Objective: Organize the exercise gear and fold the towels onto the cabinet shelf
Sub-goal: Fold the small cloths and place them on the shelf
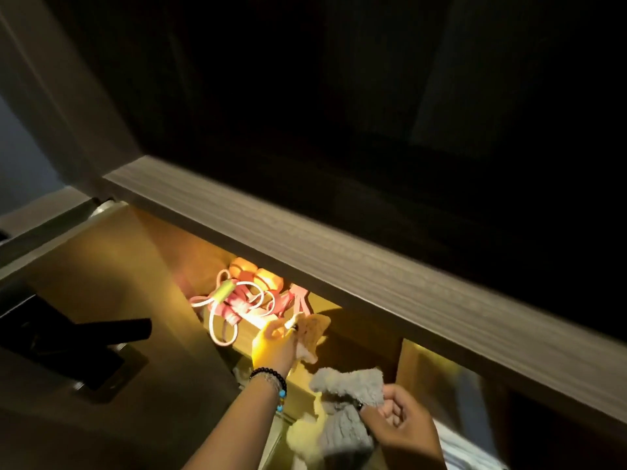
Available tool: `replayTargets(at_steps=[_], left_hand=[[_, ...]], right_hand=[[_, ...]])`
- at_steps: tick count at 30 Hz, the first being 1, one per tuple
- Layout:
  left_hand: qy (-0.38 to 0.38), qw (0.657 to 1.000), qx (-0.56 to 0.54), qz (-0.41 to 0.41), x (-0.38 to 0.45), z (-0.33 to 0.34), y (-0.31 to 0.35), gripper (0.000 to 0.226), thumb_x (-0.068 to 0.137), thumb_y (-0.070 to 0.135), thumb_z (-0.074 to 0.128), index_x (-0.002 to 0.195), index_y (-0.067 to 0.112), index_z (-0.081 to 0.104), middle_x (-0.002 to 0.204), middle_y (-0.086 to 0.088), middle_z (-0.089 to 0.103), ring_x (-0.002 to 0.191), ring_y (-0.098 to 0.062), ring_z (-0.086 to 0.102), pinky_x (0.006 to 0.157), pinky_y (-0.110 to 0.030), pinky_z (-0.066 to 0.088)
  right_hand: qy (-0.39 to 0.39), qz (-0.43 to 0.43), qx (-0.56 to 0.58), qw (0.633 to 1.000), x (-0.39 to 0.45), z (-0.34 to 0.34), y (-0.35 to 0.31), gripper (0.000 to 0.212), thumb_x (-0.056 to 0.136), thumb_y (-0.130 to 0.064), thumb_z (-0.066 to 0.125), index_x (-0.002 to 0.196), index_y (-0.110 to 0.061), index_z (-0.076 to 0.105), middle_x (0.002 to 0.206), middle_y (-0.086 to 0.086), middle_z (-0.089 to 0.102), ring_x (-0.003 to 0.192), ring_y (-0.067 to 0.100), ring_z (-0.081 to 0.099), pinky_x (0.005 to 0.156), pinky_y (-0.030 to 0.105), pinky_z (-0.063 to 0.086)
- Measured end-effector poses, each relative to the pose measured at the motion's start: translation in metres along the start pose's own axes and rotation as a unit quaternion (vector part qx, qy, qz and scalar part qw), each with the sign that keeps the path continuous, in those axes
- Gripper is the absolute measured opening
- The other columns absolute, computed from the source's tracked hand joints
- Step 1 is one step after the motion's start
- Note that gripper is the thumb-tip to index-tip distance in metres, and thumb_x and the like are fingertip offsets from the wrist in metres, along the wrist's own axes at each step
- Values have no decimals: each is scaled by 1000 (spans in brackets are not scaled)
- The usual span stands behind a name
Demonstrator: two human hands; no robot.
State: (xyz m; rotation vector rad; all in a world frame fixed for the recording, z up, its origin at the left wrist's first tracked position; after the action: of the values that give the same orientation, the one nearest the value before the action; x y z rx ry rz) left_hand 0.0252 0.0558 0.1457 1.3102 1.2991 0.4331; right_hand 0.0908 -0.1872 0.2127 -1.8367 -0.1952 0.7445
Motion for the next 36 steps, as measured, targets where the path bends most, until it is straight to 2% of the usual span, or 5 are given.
replayTargets(at_steps=[5, 11, 23, 28, 36], left_hand=[[-62, 994, -69, 51, -1, 30, -7, 57, 90, 11, 64, 141, 17, 39, 138, -5, 49, 126, -23, 49, 97, -38, 45], [-194, 963, -148, 112, -28, 40, -57, 34, 90, 2, 58, 115, 24, 52, 125, -2, 59, 114, -16, 58, 91, -33, 48], [-449, 827, -58, 333, -130, -31, -101, 37, 93, 18, 58, 123, 41, 57, 133, 14, 52, 120, 2, 50, 86, -15, 48], [-439, 794, -25, 420, -153, -55, -86, 9, 90, 5, 63, 92, 10, 69, 108, 5, 70, 102, -17, 64, 84, -31, 54], [-414, 768, -33, 488, -165, -76, -45, 9, 93, 26, 53, 90, 18, 52, 78, 1, 57, 72, -12, 54, 65, -29, 44]], right_hand=[[24, -30, -10, 999, 0, 4, 33, 9, 76, -11, 75, 80, -16, 69, 58, 5, 56, 62, 18, 55, 67, 30, 43], [50, -118, -37, 991, -7, 23, 64, 8, 82, -14, 70, 87, -21, 67, 76, 20, 64, 73, 29, 62, 73, 39, 51], [103, -311, -191, 925, -107, 64, 56, 9, 85, -15, 69, 91, -22, 72, 49, -19, 54, 47, -3, 45, 52, 11, 33], [155, -329, -293, 884, -132, 64, 41, 4, 79, -23, 73, 80, -22, 69, 48, -11, 49, 46, 1, 40, 51, 19, 33], [59, -264, -375, 887, -126, 62, 61, 27, 79, -39, 74, 85, -15, 65, 75, 3, 64, 69, 11, 57, 62, 32, 44]])
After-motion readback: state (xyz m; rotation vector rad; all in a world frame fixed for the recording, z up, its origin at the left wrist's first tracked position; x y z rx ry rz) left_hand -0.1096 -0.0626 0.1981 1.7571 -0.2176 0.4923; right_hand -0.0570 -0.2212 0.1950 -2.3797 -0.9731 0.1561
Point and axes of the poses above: each hand's wrist, its own x-axis towards the middle knuckle, its own z-axis out of the palm, y = z × x, the point moved 8 cm from there along x, towards the middle knuckle
